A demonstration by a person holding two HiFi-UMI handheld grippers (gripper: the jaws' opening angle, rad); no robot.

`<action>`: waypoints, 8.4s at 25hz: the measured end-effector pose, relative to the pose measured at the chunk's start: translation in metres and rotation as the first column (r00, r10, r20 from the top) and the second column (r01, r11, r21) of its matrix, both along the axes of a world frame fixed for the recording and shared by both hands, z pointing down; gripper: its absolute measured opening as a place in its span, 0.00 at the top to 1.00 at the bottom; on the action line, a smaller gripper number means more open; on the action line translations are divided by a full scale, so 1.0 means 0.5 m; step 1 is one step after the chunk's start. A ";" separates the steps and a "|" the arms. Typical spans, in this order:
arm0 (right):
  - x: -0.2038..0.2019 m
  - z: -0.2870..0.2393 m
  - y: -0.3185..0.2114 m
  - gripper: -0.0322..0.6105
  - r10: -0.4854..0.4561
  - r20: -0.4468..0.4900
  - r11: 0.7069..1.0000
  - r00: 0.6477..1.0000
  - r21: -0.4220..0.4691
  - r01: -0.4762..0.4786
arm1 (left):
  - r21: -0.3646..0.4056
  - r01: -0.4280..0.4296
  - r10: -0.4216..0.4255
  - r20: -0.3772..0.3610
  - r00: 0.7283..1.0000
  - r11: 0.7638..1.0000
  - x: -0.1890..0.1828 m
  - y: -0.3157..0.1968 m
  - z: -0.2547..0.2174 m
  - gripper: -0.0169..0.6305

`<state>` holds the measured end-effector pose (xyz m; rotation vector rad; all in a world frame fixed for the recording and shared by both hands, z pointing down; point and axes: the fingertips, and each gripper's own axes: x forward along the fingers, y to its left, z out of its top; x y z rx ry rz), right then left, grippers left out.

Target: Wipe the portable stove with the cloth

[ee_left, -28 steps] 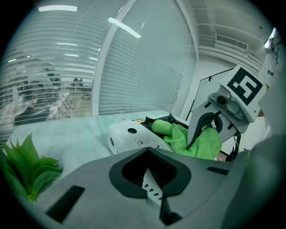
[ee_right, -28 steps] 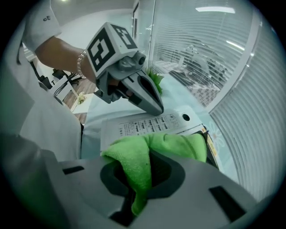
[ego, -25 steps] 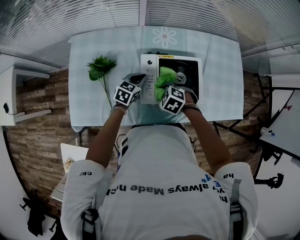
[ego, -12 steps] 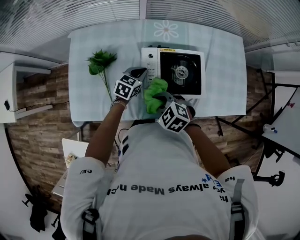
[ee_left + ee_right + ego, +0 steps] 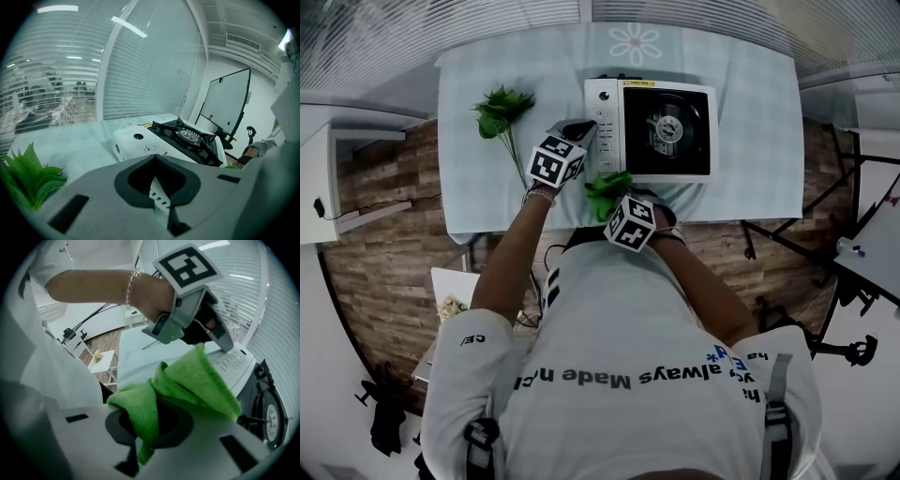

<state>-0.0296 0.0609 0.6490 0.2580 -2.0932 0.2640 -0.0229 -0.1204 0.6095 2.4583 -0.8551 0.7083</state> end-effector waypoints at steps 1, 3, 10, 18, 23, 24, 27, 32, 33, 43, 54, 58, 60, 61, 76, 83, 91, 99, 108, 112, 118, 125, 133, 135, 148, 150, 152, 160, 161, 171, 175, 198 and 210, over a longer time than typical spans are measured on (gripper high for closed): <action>0.001 0.011 0.000 0.91 0.001 -0.007 1.000 1.000 0.010 -0.001 | -0.001 0.001 -0.001 -0.001 1.000 1.000 0.000 0.000 -0.001 0.96; 0.005 0.025 -0.001 0.91 0.011 -0.014 0.999 1.000 0.036 -0.010 | -0.001 0.001 -0.001 -0.001 1.000 1.000 0.002 0.001 -0.002 0.96; 0.049 0.033 -0.009 0.91 0.100 -0.018 0.993 0.995 0.063 -0.099 | -0.001 -0.006 0.006 -0.005 1.000 1.000 0.001 0.002 -0.002 0.96; 0.166 0.034 -0.018 0.91 0.228 -0.063 0.972 0.972 0.069 -0.223 | -0.015 0.000 -0.001 -0.029 1.000 1.000 -0.002 0.003 -0.004 0.96; 0.250 0.043 -0.022 0.91 0.304 -0.106 0.952 0.947 0.075 -0.298 | -0.008 -0.008 0.008 -0.021 1.000 1.000 0.000 0.003 -0.002 0.96; 0.267 0.044 -0.023 0.91 0.321 -0.115 0.946 0.940 0.077 -0.314 | -0.007 -0.009 0.009 -0.021 1.000 1.000 -0.001 0.003 -0.002 0.96; 0.322 0.046 -0.028 0.91 0.369 -0.139 0.929 0.919 0.086 -0.360 | -0.005 -0.012 0.012 -0.022 1.000 1.000 -0.001 0.002 -0.003 0.96; 0.415 0.052 -0.031 0.91 0.439 -0.182 0.898 0.880 0.103 -0.427 | -0.012 -0.014 0.014 -0.026 1.000 1.000 -0.001 0.004 -0.001 0.96; 0.434 0.051 -0.032 0.91 0.454 -0.191 0.891 0.870 0.106 -0.442 | -0.012 -0.014 0.014 -0.025 1.000 1.000 -0.001 0.004 -0.001 0.96; 0.616 0.051 -0.044 0.91 0.567 -0.261 0.823 0.781 0.140 -0.551 | -0.020 -0.022 0.021 -0.022 1.000 1.000 -0.001 0.005 -0.002 0.96; 0.704 0.041 -0.117 0.91 0.586 -0.295 0.810 0.755 0.179 -0.559 | -0.039 -0.009 0.008 -0.038 0.999 0.999 -0.002 0.004 -0.002 0.96; 0.698 0.037 -0.176 0.91 0.567 -0.295 0.823 0.769 0.212 -0.526 | -0.046 0.002 -0.005 -0.048 0.999 0.999 -0.002 0.003 -0.002 0.96; 0.698 0.033 -0.208 0.91 0.562 -0.294 0.827 0.773 0.226 -0.514 | -0.048 0.010 -0.012 -0.051 0.999 0.999 -0.002 0.003 -0.002 0.96; 0.697 0.032 -0.223 0.91 0.556 -0.297 0.830 0.776 0.232 -0.507 | -0.048 0.014 -0.017 -0.053 0.998 0.999 -0.002 0.003 -0.002 0.96; 0.692 0.035 -0.429 0.91 0.512 -0.299 0.854 0.805 0.275 -0.441 | -0.070 0.058 -0.062 -0.066 0.996 0.996 -0.004 0.004 -0.001 0.96; 0.688 0.040 -0.519 0.91 0.482 -0.299 0.870 0.824 0.272 -0.410 | -0.075 0.062 -0.067 -0.058 0.996 0.995 -0.005 0.003 0.001 0.96; 0.686 0.036 -0.616 0.91 0.433 -0.314 0.893 0.845 0.274 -0.356 | -0.096 0.084 -0.091 -0.073 0.993 0.992 -0.003 0.004 -0.002 0.96; 0.666 0.038 -0.667 0.91 0.263 -0.388 0.954 0.883 0.238 -0.180 | -0.108 0.104 -0.114 -0.095 0.989 0.989 -0.005 0.005 -0.003 0.96; 0.593 0.039 -0.696 0.91 0.098 -0.406 0.986 0.909 0.167 -0.032 | -0.046 0.126 -0.129 -0.060 0.990 0.991 -0.006 0.011 -0.004 0.95; 0.520 0.050 -0.689 0.91 0.018 -0.376 0.994 0.926 0.109 0.025 | -0.029 0.113 -0.114 -0.029 0.993 0.993 -0.005 0.014 -0.006 0.95; 0.391 0.059 -0.681 0.91 -0.100 -0.331 0.991 0.938 0.057 0.125 | -0.047 0.134 -0.136 -0.031 0.990 0.990 -0.018 0.035 -0.008 0.95; 0.271 0.058 -0.673 0.91 -0.166 -0.294 0.982 0.941 0.033 0.184 | -0.071 0.150 -0.154 -0.060 0.986 0.986 -0.016 0.071 -0.014 0.95; 0.210 0.012 -0.709 0.91 -0.181 -0.306 0.963 0.935 0.138 0.231 | -0.101 0.156 -0.167 -0.105 0.980 0.983 -0.016 0.114 -0.019 0.95; 0.164 -0.031 -0.730 0.91 -0.163 -0.249 0.956 0.955 0.201 0.216 | -0.109 0.153 -0.165 -0.111 0.980 0.982 -0.017 0.124 -0.019 0.95; -0.124 -0.029 -0.636 0.91 -0.419 -0.250 0.859 0.873 0.202 0.470 | -0.147 0.167 -0.186 -0.130 0.974 0.975 -0.027 0.188 -0.009 0.95; -0.130 -0.006 -0.613 0.91 -0.453 -0.284 0.846 0.845 0.161 0.508 | -0.149 0.168 -0.188 -0.132 0.973 0.974 -0.029 0.196 -0.006 0.95; -0.134 0.007 -0.592 0.91 -0.469 -0.300 0.843 0.831 0.128 0.523 | -0.150 0.173 -0.193 -0.136 0.972 0.973 -0.031 0.203 -0.001 0.95; -0.140 0.017 -0.544 0.91 -0.490 -0.375 0.825 0.787 0.093 0.558 | -0.173 0.176 -0.203 -0.154 0.967 0.969 -0.037 0.225 0.009 0.95; -0.139 0.014 -0.540 0.91 -0.493 -0.384 0.819 0.781 0.096 0.565 | -0.171 0.176 -0.203 -0.154 0.967 0.969 -0.037 0.226 0.008 0.95; -0.140 0.017 -0.449 0.91 -0.557 -0.425 0.763 0.714 0.079 0.642 | -0.162 0.169 -0.194 -0.150 0.970 0.972 -0.039 0.248 0.003 0.95; -0.140 0.021 -0.414 0.91 -0.572 -0.426 0.756 0.701 0.060 0.652 | -0.156 0.171 -0.193 -0.140 0.971 0.973 -0.044 0.258 0.006 0.95; -0.139 0.002 -0.102 0.91 -0.685 -0.301 0.709 0.663 -0.067 0.702 | -0.149 0.242 -0.255 -0.079 0.964 0.959 -0.128 0.293 0.007 0.95; -0.056 -0.261 -0.257 0.91 -0.073 0.212 0.969 0.975 0.245 0.019 | 0.104 0.349 -0.318 -0.237 0.918 0.931 -0.150 0.168 -0.201 0.95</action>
